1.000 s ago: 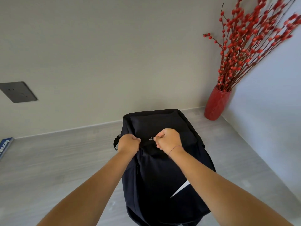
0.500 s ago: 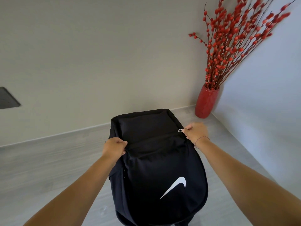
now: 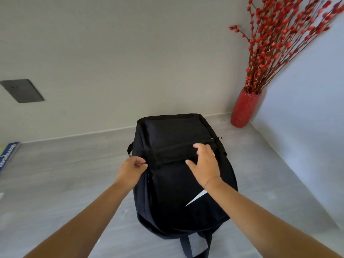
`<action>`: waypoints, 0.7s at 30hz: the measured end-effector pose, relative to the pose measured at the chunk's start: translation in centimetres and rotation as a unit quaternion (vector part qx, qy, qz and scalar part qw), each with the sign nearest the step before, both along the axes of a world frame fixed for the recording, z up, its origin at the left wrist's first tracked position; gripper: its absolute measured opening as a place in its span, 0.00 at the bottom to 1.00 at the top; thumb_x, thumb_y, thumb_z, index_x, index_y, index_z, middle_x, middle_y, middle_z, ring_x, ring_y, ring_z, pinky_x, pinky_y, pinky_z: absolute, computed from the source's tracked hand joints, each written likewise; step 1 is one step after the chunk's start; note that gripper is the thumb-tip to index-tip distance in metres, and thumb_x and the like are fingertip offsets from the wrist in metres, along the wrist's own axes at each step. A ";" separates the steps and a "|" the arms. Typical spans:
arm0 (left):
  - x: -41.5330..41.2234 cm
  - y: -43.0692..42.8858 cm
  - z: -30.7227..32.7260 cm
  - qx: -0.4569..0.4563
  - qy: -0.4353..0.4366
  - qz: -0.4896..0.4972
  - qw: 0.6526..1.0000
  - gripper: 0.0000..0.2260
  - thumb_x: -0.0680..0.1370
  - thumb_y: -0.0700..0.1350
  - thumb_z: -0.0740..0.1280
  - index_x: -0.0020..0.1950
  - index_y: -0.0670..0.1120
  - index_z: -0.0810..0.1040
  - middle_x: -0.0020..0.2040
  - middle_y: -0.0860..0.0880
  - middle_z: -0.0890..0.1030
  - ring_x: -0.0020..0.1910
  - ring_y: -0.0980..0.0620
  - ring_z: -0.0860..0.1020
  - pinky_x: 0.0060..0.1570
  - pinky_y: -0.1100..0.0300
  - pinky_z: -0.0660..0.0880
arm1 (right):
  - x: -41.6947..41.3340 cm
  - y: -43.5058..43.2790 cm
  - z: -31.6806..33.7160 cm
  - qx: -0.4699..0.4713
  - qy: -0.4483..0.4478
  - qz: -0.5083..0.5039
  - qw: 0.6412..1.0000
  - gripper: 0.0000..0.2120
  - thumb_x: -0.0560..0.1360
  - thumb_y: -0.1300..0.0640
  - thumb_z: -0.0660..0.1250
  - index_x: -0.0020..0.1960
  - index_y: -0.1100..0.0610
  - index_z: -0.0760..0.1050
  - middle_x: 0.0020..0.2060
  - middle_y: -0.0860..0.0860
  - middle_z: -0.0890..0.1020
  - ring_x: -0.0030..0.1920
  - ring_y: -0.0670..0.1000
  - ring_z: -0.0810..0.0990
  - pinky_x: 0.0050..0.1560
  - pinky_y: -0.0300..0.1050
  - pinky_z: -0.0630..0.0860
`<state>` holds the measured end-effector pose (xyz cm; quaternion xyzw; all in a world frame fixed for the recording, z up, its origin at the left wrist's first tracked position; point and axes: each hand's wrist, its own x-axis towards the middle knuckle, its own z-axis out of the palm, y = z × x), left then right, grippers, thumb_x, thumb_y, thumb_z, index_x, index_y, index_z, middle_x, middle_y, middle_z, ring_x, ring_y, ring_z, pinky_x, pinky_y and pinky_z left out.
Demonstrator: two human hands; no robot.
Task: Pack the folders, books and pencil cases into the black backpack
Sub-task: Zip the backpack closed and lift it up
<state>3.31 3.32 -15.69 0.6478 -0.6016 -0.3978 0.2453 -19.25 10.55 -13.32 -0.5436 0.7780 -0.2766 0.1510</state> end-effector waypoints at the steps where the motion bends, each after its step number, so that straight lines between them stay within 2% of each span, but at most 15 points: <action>1: 0.7 0.8 -0.4 0.010 -0.001 0.003 1.000 0.06 0.73 0.43 0.72 0.48 0.47 0.78 0.41 0.53 0.77 0.45 0.49 0.78 0.43 0.61 0.73 | 1.6 1.0 -0.2 0.006 -0.016 0.049 0.999 0.20 0.72 0.54 0.71 0.62 0.53 0.71 0.58 0.51 0.73 0.58 0.52 0.75 0.59 0.48 0.76; 3: 1.6 2.3 -0.9 0.042 -0.021 -0.004 0.999 0.14 0.70 0.43 0.75 0.52 0.44 0.77 0.44 0.51 0.76 0.43 0.50 0.77 0.37 0.64 0.72 | 4.7 2.3 -0.7 0.034 -0.022 0.133 0.990 0.13 0.73 0.53 0.69 0.56 0.54 0.76 0.54 0.50 0.75 0.55 0.50 0.76 0.56 0.45 0.76; 6: 2.2 4.3 -1.6 0.070 -0.056 -0.016 0.996 0.23 0.66 0.47 0.77 0.55 0.44 0.73 0.47 0.49 0.75 0.44 0.52 0.75 0.33 0.67 0.67 | 8.8 2.6 -1.2 0.087 -0.023 0.189 0.978 0.11 0.74 0.51 0.67 0.55 0.53 0.79 0.52 0.50 0.78 0.52 0.51 0.79 0.54 0.45 0.76; 10: 2.4 5.1 -1.9 0.127 -0.025 0.001 0.992 0.31 0.64 0.51 0.77 0.60 0.42 0.68 0.48 0.46 0.77 0.45 0.48 0.77 0.38 0.60 0.72 | 11.8 1.4 -1.6 0.129 -0.061 0.128 0.982 0.12 0.75 0.51 0.65 0.55 0.54 0.80 0.52 0.52 0.82 0.54 0.53 0.80 0.56 0.46 0.77; 12: 2.3 5.3 -2.1 0.165 0.001 -0.019 0.986 0.39 0.61 0.52 0.79 0.65 0.42 0.65 0.51 0.46 0.76 0.51 0.45 0.78 0.42 0.58 0.74 | 12.3 1.1 -2.0 0.132 -0.102 0.064 0.984 0.12 0.76 0.53 0.65 0.56 0.55 0.79 0.53 0.53 0.82 0.56 0.54 0.80 0.57 0.48 0.76; 14: 1.6 5.5 -2.0 0.186 0.007 -0.052 0.981 0.44 0.59 0.53 0.79 0.68 0.43 0.62 0.56 0.47 0.74 0.56 0.47 0.76 0.48 0.58 0.74 | 12.3 1.1 -2.3 0.125 -0.154 0.002 0.980 0.13 0.77 0.58 0.62 0.60 0.57 0.77 0.56 0.55 0.81 0.56 0.56 0.80 0.58 0.50 0.77; 17: 0.7 5.3 -2.0 0.185 -0.032 -0.099 0.977 0.42 0.62 0.48 0.77 0.70 0.43 0.59 0.61 0.46 0.73 0.58 0.48 0.75 0.55 0.56 0.75 | 12.8 1.1 -2.5 0.122 -0.225 -0.055 0.965 0.15 0.77 0.64 0.59 0.62 0.60 0.75 0.55 0.60 0.81 0.51 0.57 0.83 0.55 0.51 0.79; 19: 0.4 5.2 -1.9 0.166 -0.076 -0.125 0.975 0.35 0.66 0.41 0.73 0.70 0.42 0.61 0.61 0.45 0.73 0.57 0.46 0.75 0.52 0.56 0.75 | 13.0 1.1 -2.5 0.126 -0.230 -0.070 0.963 0.15 0.76 0.64 0.61 0.62 0.60 0.75 0.55 0.60 0.81 0.51 0.57 0.83 0.55 0.50 0.79; 21: 1.0 4.9 -1.7 0.148 -0.077 -0.119 0.979 0.25 0.70 0.35 0.66 0.66 0.42 0.65 0.56 0.44 0.74 0.51 0.46 0.75 0.47 0.55 0.75 | 13.3 1.2 -2.6 0.134 -0.206 -0.075 0.967 0.15 0.75 0.61 0.64 0.61 0.57 0.76 0.54 0.57 0.83 0.53 0.57 0.82 0.55 0.51 0.79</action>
